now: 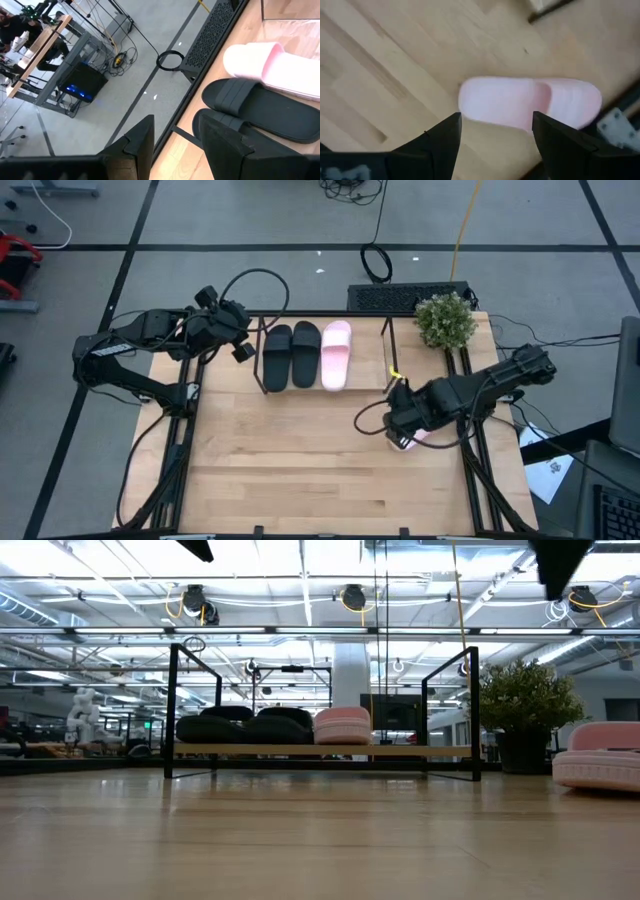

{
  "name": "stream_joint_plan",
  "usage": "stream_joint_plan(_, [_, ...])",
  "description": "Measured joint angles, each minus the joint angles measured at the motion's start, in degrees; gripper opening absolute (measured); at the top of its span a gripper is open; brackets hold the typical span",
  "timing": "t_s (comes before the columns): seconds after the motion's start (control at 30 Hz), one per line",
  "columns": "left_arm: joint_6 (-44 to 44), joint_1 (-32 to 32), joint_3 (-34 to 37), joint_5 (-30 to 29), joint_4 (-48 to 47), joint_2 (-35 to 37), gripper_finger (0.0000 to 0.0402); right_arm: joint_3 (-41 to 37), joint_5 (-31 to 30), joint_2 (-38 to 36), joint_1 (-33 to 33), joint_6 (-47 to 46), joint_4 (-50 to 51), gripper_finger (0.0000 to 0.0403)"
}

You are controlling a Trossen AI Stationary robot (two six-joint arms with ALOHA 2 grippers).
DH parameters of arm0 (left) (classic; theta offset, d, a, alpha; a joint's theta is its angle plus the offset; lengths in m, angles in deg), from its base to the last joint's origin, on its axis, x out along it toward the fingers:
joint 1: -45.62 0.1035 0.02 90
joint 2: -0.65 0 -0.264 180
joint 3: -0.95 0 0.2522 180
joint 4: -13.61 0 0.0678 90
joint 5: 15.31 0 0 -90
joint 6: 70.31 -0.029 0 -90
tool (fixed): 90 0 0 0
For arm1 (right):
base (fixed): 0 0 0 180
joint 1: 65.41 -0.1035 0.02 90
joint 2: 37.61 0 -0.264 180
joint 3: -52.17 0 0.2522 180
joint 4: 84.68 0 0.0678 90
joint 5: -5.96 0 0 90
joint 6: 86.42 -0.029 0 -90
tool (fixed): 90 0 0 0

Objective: Pick and place slides into the shelf
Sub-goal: Put the pink slipper on the shelf

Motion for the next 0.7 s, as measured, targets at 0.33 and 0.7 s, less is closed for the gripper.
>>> stream_joint_plan(0.33, [0.8, 0.0, 0.0, 0.0, 0.0, 0.0, 0.0159, -8.9, 4.5, -0.4, -0.6, -3.6, 1.1, 0.0233])
stream_joint_plan(0.7, [0.5, 0.0, 0.0, 0.0, 0.0, 0.0, 0.0159, -22.8, 7.7, -0.4, -0.1, -6.2, -4.5, 0.0233])
